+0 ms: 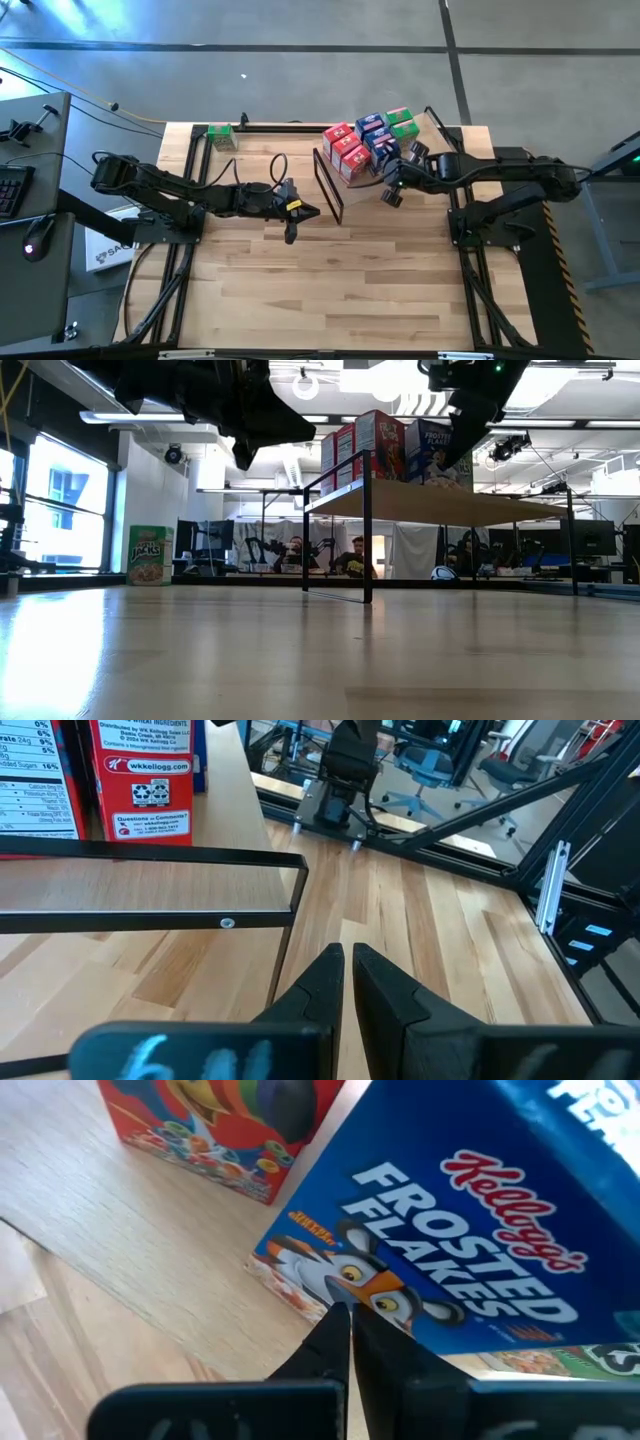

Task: Stack cereal on shelf
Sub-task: Put the blue cereal box on the shelf aligned with the blue cereal box

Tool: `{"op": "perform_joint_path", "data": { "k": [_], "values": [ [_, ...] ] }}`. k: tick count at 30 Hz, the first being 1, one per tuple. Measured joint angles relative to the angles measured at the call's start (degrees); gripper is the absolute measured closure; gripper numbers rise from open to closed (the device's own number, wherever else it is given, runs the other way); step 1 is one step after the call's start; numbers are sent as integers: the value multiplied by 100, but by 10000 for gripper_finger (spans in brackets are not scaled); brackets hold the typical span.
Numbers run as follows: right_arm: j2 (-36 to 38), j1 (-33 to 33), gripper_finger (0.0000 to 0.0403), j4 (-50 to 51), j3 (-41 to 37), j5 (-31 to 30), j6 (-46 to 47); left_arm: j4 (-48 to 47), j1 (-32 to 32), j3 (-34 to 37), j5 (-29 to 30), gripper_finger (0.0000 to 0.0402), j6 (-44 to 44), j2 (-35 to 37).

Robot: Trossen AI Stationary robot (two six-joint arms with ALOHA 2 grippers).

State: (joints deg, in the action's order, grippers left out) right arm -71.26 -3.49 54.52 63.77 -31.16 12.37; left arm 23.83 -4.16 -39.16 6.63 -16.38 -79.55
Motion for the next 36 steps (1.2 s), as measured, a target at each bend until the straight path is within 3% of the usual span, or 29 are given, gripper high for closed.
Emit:
{"op": "perform_joint_path", "data": {
  "k": [7,16,20,27,36],
  "values": [
    [0,-28,402,-9,0,-11,-86,0,0,0,0,383,0,0],
    [162,381,402,-116,197,457,128,-13,-2,2,2,383,2,0],
    [147,583,402,-1031,29,795,126,-79,5,2,144,383,-27,0],
    [-68,617,402,-2863,-458,755,-256,-499,120,2,154,383,-304,0],
    [-655,391,402,-3721,-549,679,-491,-507,114,2,161,383,-258,0]
  ]
}}
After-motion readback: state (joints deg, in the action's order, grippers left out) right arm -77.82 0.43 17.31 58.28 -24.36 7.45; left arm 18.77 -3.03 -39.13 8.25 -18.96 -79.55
